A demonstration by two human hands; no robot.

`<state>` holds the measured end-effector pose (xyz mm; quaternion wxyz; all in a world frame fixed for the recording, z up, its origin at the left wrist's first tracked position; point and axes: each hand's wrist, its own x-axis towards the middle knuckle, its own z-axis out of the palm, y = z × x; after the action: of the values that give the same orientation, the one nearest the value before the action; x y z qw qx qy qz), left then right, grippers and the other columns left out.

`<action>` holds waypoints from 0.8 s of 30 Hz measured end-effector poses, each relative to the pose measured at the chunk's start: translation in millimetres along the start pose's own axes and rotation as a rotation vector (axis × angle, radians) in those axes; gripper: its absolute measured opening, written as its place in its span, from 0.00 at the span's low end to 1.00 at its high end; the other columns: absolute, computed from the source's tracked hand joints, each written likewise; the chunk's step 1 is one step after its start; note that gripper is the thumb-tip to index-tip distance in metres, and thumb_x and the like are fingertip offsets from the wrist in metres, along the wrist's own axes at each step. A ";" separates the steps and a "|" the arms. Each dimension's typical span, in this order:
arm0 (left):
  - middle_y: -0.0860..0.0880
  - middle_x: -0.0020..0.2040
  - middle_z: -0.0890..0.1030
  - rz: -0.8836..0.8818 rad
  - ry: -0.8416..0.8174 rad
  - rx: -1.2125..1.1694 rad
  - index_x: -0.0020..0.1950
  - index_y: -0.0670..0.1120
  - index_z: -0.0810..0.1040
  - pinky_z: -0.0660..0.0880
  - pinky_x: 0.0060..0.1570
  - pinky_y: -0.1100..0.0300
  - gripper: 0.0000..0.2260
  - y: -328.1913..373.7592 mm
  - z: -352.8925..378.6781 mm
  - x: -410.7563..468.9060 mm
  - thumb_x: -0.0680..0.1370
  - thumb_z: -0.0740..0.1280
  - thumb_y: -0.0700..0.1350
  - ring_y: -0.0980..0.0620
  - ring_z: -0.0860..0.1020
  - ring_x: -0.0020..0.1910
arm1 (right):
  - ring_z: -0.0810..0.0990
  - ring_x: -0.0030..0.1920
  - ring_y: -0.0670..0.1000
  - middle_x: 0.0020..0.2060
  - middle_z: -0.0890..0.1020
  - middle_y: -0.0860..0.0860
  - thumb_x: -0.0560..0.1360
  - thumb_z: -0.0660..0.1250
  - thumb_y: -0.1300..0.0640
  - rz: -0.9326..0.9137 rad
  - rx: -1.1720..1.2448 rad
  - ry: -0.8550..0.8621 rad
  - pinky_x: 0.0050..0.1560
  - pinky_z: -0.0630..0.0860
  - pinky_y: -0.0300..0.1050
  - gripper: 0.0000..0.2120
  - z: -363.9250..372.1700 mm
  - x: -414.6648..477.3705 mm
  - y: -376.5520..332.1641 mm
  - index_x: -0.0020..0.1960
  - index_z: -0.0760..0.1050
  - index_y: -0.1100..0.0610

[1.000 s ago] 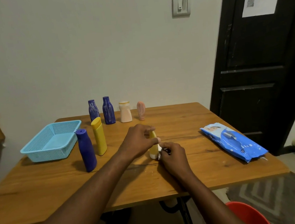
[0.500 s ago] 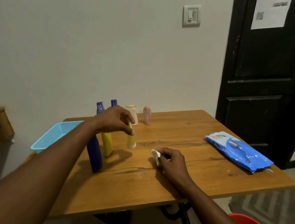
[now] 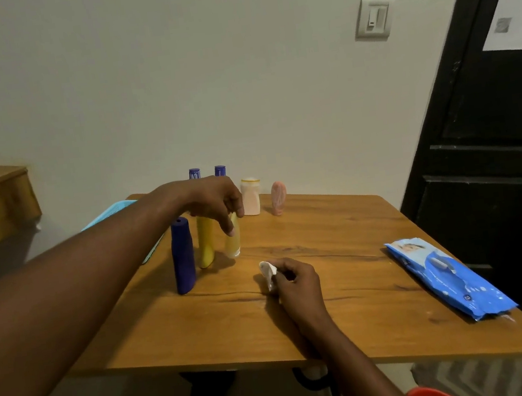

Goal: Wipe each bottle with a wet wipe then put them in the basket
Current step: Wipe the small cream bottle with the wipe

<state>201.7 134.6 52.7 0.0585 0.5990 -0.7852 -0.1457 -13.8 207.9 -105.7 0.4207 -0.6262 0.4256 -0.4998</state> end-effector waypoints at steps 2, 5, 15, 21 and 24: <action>0.52 0.57 0.82 0.001 -0.008 0.018 0.55 0.51 0.83 0.80 0.58 0.53 0.16 -2.2 0.3 1.3 0.69 0.80 0.46 0.52 0.80 0.59 | 0.84 0.47 0.42 0.44 0.87 0.43 0.81 0.65 0.62 -0.003 -0.019 -0.011 0.45 0.79 0.37 0.12 0.1 0.2 -0.3 0.52 0.86 0.49; 0.52 0.59 0.82 -0.003 -0.023 0.047 0.55 0.51 0.83 0.78 0.58 0.56 0.15 -4.6 2.2 2.8 0.70 0.80 0.46 0.52 0.79 0.60 | 0.83 0.47 0.40 0.44 0.87 0.42 0.81 0.66 0.62 0.003 -0.035 -0.014 0.45 0.79 0.36 0.12 1.5 1.0 0.6 0.52 0.86 0.49; 0.51 0.59 0.82 -0.017 -0.066 0.104 0.57 0.50 0.83 0.78 0.61 0.52 0.15 -7.0 10.2 4.8 0.71 0.79 0.47 0.52 0.78 0.60 | 0.83 0.49 0.41 0.47 0.87 0.43 0.81 0.64 0.63 0.032 -0.040 0.003 0.48 0.79 0.38 0.14 1.9 4.5 7.7 0.54 0.86 0.50; 0.51 0.58 0.82 -0.007 -0.073 0.100 0.55 0.50 0.83 0.78 0.60 0.53 0.13 -4.6 11.6 6.9 0.72 0.78 0.45 0.51 0.79 0.61 | 0.83 0.51 0.42 0.48 0.87 0.43 0.81 0.65 0.62 0.029 -0.026 0.002 0.53 0.81 0.42 0.13 1.4 5.2 9.4 0.54 0.86 0.49; 0.51 0.58 0.81 -0.011 -0.078 0.118 0.55 0.50 0.82 0.78 0.60 0.54 0.13 -3.0 12.2 6.8 0.72 0.78 0.46 0.51 0.78 0.61 | 0.83 0.52 0.43 0.48 0.87 0.43 0.81 0.64 0.63 0.031 -0.032 -0.001 0.54 0.81 0.43 0.14 0.5 5.7 10.5 0.55 0.86 0.50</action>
<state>199.3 129.3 39.7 -0.0082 0.5995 -0.7909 -0.1226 -13.7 199.6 -114.2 0.4184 -0.6264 0.4429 -0.4862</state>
